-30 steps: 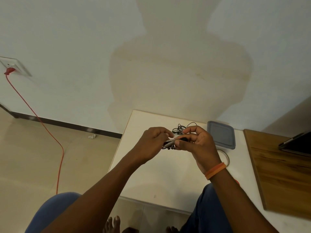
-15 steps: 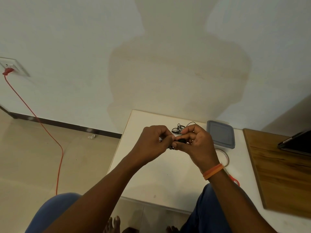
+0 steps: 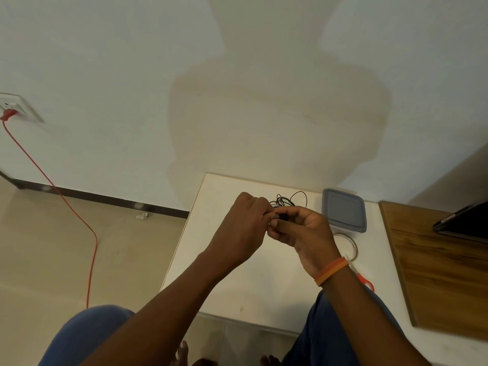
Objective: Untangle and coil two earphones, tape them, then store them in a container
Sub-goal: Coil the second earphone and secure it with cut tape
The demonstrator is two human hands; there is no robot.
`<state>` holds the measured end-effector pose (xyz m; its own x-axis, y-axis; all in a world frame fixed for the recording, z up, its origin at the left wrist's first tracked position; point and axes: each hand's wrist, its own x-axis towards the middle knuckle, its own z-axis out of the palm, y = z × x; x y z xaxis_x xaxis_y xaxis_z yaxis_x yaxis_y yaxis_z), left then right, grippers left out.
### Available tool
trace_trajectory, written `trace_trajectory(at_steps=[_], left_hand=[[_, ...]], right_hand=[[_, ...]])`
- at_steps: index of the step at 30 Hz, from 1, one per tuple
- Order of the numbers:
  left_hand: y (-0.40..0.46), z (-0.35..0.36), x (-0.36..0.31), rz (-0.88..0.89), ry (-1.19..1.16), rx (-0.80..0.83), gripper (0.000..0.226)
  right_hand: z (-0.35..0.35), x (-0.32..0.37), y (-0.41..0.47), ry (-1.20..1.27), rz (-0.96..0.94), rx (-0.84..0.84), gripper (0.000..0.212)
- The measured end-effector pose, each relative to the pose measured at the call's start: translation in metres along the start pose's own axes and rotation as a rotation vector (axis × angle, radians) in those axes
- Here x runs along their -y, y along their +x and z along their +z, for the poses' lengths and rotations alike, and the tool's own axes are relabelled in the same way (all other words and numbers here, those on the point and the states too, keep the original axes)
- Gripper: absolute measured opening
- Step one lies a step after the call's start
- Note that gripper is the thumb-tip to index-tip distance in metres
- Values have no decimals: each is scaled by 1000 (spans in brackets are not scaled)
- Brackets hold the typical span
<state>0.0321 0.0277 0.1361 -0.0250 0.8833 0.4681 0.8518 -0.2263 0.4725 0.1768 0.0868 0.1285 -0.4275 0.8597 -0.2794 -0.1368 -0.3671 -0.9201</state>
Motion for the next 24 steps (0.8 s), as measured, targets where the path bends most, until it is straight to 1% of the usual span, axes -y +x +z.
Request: trace_trajectory(at_steps=[2,4,6,9,11,12,15,17,19,22,24], left_hand=[[1,-1,1,84,52,-28,14],[1,1,4,119,97,-44,18],[-1,4,5,122,124,-28,17],[-3,7,5,113,98,-20,14],[-4,8,5,61,63,-28,13],[-4,9,5,-3,29,-21,11],[-4,12,8,-240,-131,1,11],[-4,11,8,-336,-230,29,11],[-1,8,9,-431,-352,98,12],[3,-2,15,-538,-515,179,14],[5,-9,20,-637,-684,209,13]], right_hand=[[-1,3,1,206,93,48,20],[-2,3,3,311,157,59,22],[-3,1,3,348,198,31,22],[-4,-3,3,317,209,-1,23],[-4,-3,3,219,151,12,27],[-4,-2,3,116,90,16,27],[0,2,2,-314,-157,-4,18],[3,1,1,-494,-269,-22,15],[4,0,1,-650,-355,-29,15],[3,0,1,-730,-434,-18,18],[2,2,1,-742,-488,-28,19]])
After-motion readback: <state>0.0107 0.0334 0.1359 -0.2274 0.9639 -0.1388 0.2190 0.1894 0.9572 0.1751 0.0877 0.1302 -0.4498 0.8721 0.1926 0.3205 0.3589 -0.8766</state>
